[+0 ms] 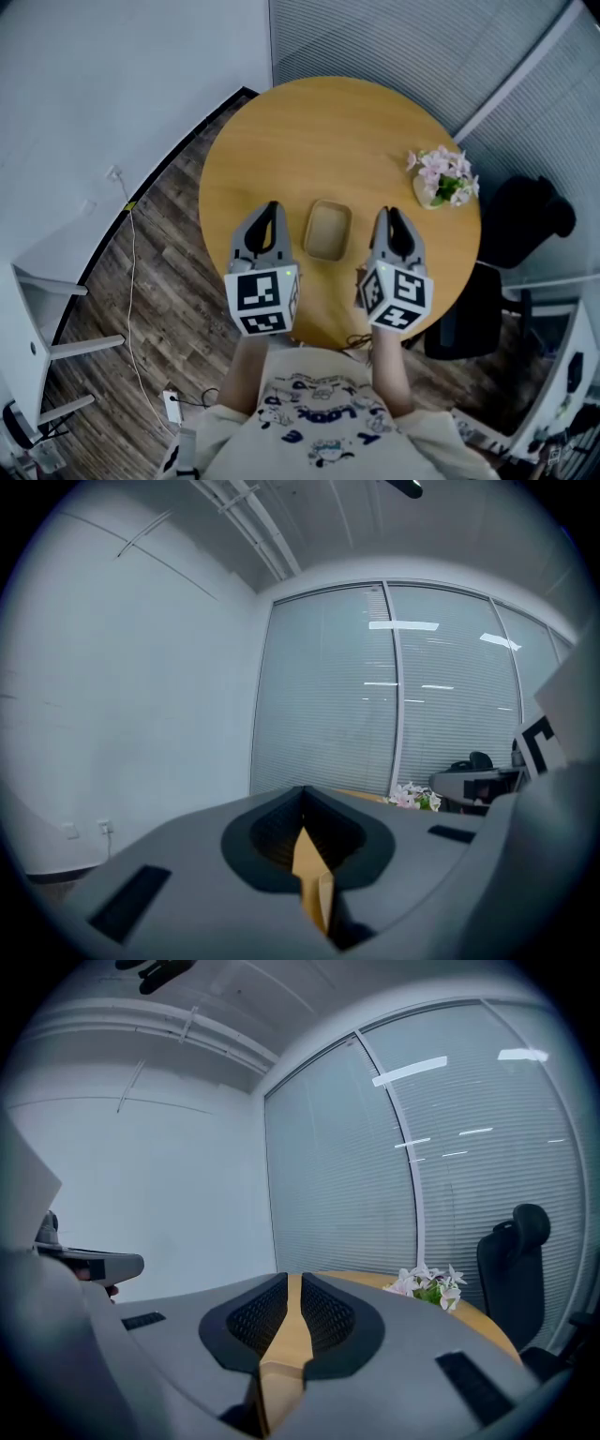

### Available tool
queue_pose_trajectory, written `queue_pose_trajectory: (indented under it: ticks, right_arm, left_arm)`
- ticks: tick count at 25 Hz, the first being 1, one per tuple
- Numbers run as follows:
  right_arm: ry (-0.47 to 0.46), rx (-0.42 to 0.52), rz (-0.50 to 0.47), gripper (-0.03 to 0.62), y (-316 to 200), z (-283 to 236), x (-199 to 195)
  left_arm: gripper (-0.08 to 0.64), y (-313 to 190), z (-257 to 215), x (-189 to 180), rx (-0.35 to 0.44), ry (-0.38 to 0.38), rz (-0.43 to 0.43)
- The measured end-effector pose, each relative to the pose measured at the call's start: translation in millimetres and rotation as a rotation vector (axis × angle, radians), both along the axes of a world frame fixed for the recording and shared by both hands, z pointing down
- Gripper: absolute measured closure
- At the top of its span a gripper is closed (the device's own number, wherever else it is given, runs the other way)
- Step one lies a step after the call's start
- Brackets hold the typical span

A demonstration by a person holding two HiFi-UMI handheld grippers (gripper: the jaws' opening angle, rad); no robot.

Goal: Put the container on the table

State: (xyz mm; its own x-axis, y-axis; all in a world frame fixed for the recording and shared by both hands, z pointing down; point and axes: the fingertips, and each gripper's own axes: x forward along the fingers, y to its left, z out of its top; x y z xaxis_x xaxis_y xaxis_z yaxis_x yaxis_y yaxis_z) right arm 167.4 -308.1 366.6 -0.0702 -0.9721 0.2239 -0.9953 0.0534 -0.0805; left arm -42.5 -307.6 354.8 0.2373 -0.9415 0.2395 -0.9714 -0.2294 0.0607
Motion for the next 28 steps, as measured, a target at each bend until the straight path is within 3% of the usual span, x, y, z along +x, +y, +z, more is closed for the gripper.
queue_pose_trajectory:
  ticks: [28]
  right_arm:
    - [-0.012,0.026,-0.029,0.548,10.4,-9.7,-11.7]
  left_arm:
    - [0.557,15.9,-15.0,-2.7,0.037,0.006,-0.003]
